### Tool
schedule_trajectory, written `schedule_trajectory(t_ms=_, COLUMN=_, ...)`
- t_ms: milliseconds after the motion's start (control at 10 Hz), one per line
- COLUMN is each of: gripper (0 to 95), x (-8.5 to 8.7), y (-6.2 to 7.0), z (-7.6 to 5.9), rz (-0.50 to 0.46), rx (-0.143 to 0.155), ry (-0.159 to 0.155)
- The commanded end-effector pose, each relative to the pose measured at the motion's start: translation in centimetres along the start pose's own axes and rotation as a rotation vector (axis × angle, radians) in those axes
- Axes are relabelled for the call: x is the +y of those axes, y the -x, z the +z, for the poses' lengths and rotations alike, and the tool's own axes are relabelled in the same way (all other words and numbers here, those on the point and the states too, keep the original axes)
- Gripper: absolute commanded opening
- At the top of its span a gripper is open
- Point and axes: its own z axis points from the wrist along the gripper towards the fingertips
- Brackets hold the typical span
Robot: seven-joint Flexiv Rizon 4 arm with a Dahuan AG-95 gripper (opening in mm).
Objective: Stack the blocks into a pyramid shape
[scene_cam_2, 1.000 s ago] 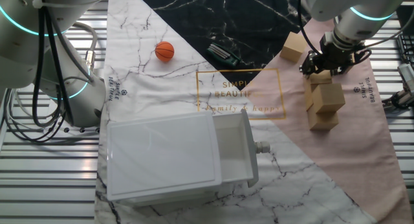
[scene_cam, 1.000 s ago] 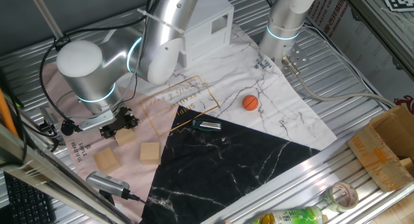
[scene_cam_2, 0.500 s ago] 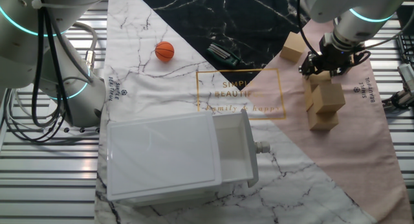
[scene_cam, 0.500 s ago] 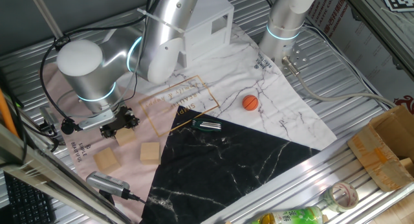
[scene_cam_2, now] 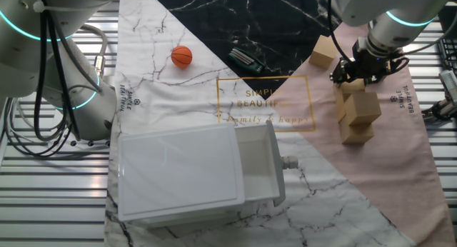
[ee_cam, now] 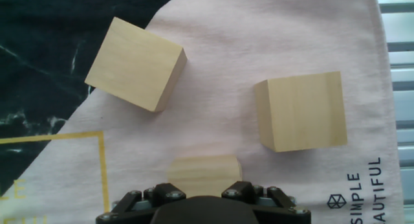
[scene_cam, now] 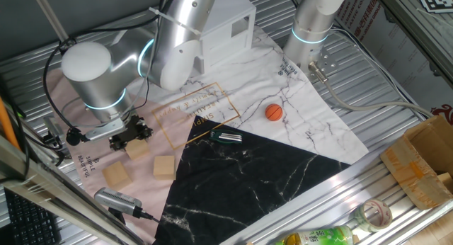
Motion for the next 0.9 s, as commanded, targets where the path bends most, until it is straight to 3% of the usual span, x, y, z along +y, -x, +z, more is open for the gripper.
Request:
schedule_trajectory(t_ms=100, gripper=76.0, x=0.0, y=0.0, z=0.0, rz=0.0, rx=0.0, ry=0.001)
schedule_trajectory(t_ms=400, gripper=76.0, x=0.2, y=0.1, z=-0.3, rz=0.008, rx=0.006, ry=0.016)
schedule_trajectory(t_ms=500, gripper=76.0, x=0.4, y=0.4, z=-1.0, rz=0.016, rx=0.02, ry=0.021)
schedule_trajectory(t_ms=900, gripper=76.0, x=0.7, y=1.3, z=-2.6, rz=0.024, rx=0.02, ry=0.031)
